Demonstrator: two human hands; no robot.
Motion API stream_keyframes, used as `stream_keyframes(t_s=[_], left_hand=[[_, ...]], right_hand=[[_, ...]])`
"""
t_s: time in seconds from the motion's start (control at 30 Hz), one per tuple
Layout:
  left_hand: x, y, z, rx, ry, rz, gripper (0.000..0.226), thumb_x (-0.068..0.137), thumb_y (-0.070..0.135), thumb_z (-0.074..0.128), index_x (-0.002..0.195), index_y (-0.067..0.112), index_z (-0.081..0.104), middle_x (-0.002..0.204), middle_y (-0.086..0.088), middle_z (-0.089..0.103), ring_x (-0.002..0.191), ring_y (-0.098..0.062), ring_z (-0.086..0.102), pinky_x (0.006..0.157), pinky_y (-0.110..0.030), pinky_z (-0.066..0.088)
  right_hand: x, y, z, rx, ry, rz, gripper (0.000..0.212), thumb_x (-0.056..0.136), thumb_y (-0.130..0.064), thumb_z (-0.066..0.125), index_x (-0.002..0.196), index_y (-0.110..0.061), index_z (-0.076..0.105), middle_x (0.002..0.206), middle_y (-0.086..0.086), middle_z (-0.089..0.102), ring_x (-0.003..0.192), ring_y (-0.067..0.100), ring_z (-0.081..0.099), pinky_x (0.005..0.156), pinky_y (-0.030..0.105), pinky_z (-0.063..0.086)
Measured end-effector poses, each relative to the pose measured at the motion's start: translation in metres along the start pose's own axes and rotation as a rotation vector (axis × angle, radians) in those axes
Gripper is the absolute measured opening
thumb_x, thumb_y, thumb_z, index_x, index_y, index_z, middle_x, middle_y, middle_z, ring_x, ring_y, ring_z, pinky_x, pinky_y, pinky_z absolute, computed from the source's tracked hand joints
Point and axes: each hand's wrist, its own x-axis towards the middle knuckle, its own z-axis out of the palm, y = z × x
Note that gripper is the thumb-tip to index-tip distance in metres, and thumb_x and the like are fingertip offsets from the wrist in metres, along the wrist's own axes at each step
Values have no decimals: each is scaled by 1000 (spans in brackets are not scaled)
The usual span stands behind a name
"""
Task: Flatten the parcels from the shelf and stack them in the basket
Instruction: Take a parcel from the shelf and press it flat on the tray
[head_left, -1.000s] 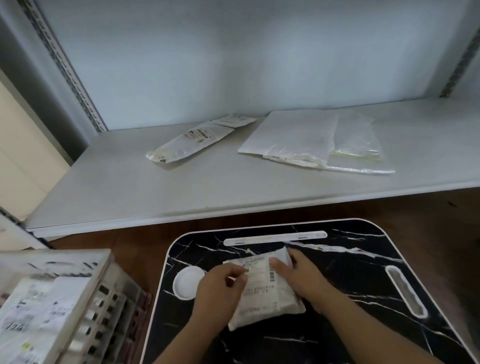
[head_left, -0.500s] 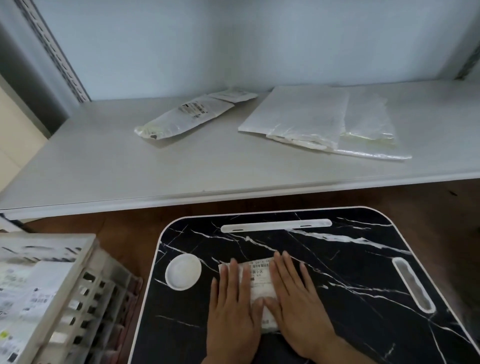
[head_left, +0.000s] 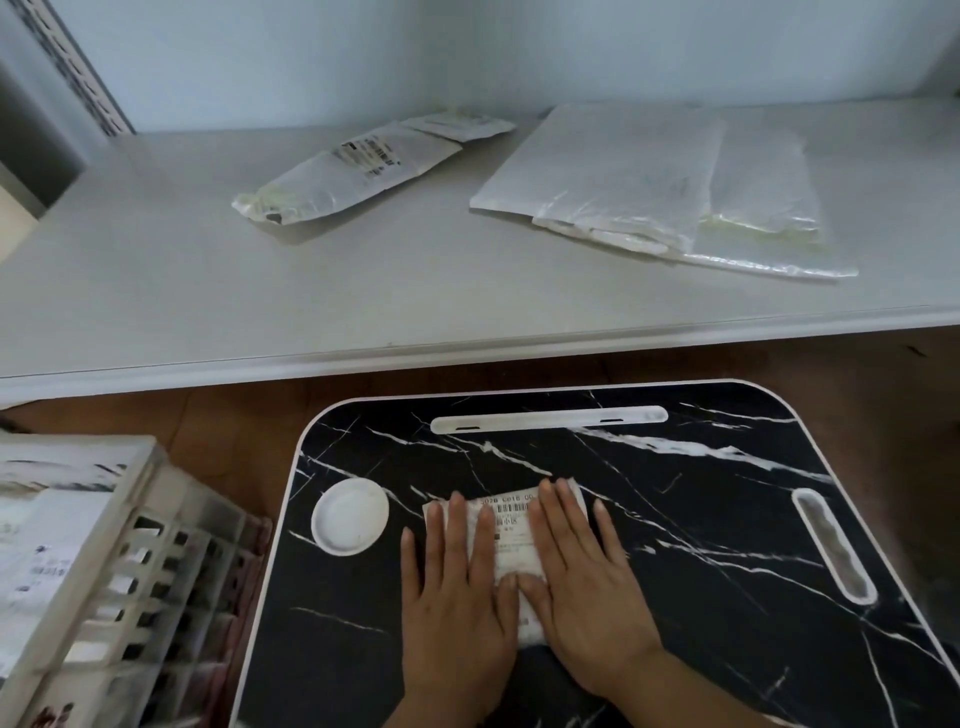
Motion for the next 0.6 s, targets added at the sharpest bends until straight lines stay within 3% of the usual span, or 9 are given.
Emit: stream_keyframes(t_s=[0.2, 0.4, 0.6], left_hand=[[0, 0, 1, 40, -27, -19, 63, 94, 45, 32, 149, 14, 33, 157, -15, 24, 144, -33, 23, 112, -53, 18], [2, 0, 1, 53, -30, -31, 60, 98, 47, 19, 147, 16, 35, 155, -14, 28, 144, -32, 23, 112, -53, 17], [2, 0, 1, 53, -43, -35, 61, 92, 48, 35, 147, 21, 35, 155, -12, 30, 143, -30, 26, 112, -53, 15]], right_hand=[[0, 0, 3, 2, -20, -1, 59, 103, -48, 15, 150, -14, 25, 159, 9, 23, 147, 24, 21, 109, 49, 21], [0, 0, -1, 7, -41, -15, 55, 103, -48, 14, 149, -24, 34, 159, 9, 25, 147, 24, 19, 108, 51, 20], [2, -1, 0, 1, -96, 23, 54, 102, -49, 13, 145, -29, 40, 157, 6, 30, 145, 23, 26, 107, 54, 20]])
